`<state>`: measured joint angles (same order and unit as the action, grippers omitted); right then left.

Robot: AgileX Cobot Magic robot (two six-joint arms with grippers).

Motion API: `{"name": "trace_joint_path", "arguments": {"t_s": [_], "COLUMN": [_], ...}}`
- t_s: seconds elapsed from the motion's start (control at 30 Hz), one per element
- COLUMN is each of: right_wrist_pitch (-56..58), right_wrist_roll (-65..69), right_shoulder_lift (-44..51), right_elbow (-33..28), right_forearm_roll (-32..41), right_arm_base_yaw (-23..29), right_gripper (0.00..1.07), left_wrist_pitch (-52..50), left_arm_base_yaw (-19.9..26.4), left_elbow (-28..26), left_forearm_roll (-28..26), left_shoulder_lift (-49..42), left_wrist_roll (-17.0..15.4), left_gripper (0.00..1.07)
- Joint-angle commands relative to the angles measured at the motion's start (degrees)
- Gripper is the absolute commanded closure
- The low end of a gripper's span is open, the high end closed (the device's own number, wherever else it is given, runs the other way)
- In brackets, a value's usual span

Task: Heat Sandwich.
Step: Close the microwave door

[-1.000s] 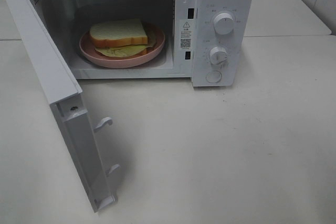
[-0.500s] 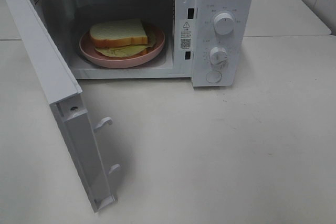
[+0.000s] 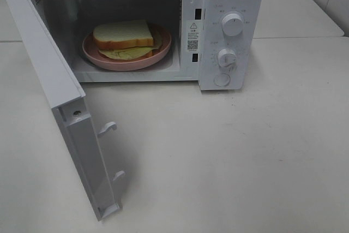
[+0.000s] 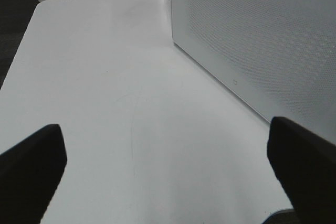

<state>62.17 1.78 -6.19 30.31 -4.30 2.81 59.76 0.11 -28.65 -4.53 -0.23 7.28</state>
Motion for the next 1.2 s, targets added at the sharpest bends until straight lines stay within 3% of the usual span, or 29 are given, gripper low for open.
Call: {"name": "trace_joint_path", "arguments": {"t_s": [0.03, 0.3, 1.2], "right_wrist_pitch": [-2.8, -2.8, -2.8], "right_wrist_roll": [-1.8, -1.8, -1.8], "right_shoulder_lift": [3.0, 8.0, 8.0], "right_elbow": [-1.4, -1.4, -1.4], "right_forearm_roll": [1.9, 1.8, 1.8], "right_arm_base_yaw": [-1.0, -1.1, -1.1], "right_gripper": [0.31, 0.31, 0.31], "left_wrist_pitch": [-0.8, -0.7, -0.7], "left_arm_base_yaw": [0.2, 0.2, 0.2], "left_elbow": [0.2, 0.2, 0.2], "left_forearm_roll": [-0.2, -0.2, -0.2], "left_shoulder_lift": [-1.5, -1.5, -1.5], "left_wrist_roll": [-0.3, -0.3, -0.3], "left_gripper": [0.05, 0.05, 0.05]}}
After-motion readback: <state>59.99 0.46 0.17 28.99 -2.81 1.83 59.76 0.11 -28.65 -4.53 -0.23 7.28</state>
